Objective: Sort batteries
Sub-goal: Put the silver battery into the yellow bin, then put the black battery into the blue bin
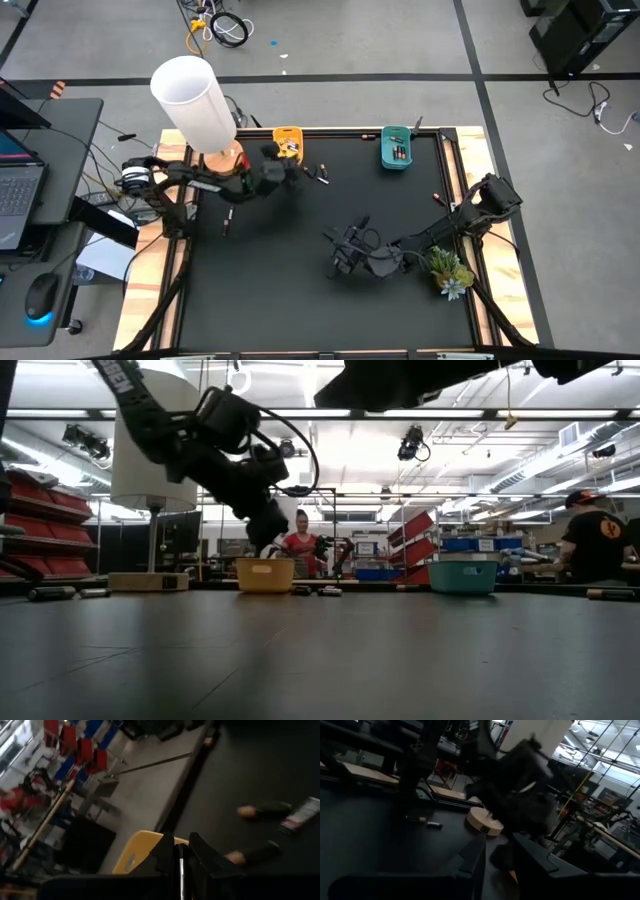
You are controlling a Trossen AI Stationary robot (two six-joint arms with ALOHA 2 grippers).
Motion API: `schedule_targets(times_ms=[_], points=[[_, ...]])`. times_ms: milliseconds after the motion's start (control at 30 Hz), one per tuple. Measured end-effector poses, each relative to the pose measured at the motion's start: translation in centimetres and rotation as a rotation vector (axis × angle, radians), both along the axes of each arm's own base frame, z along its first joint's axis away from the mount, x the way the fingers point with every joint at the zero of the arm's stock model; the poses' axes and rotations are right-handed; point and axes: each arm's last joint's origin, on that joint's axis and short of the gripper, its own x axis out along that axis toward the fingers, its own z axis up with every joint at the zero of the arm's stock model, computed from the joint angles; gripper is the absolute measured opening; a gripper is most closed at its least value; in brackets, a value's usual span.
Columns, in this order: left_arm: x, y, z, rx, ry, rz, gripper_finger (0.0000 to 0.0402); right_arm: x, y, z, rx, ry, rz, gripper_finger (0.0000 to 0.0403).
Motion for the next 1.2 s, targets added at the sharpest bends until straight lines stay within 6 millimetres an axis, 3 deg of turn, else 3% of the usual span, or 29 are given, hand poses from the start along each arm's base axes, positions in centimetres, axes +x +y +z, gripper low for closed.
schedule_targets(times_ms=[267,467,600,733,900,1067,1200], points=[[-0.5,5.1,1.0,-0.29,-0.156,0.15,0.0033,-0.2,0.2,-0.2,-0.002,-0.001,0.011,0.0101],[-0.8,6.1,1.1,-0.359,-0.22,0.145,0.0167,-0.3,0.4,0.0,-0.016,-0.008,0.018,0.0101],[-0.3,5.2,1.7,-0.336,-0.257,0.119,0.0234,-0.4,0.7,0.0,-0.029,0.0,0.027,0.0101],[0.0,2.6,3.1,-0.319,-0.245,0.067,0.0242,-0.7,1.0,0.0,-0.035,0.004,0.005,0.0101],[-0.5,-4.1,4.5,-0.38,-0.183,-0.113,0.0207,-1.0,1.6,0.0,-0.056,0.017,0.002,0.0101],[-3.9,-10.6,1.6,-0.554,-0.154,-0.173,0.0166,-1.0,1.6,-0.1,-0.043,0.011,0.027,0.0101],[-7.5,-14.1,0.0,-0.659,-0.207,-0.097,0.0142,-0.6,1.3,-0.2,-0.01,0.0,0.082,0.0101]])
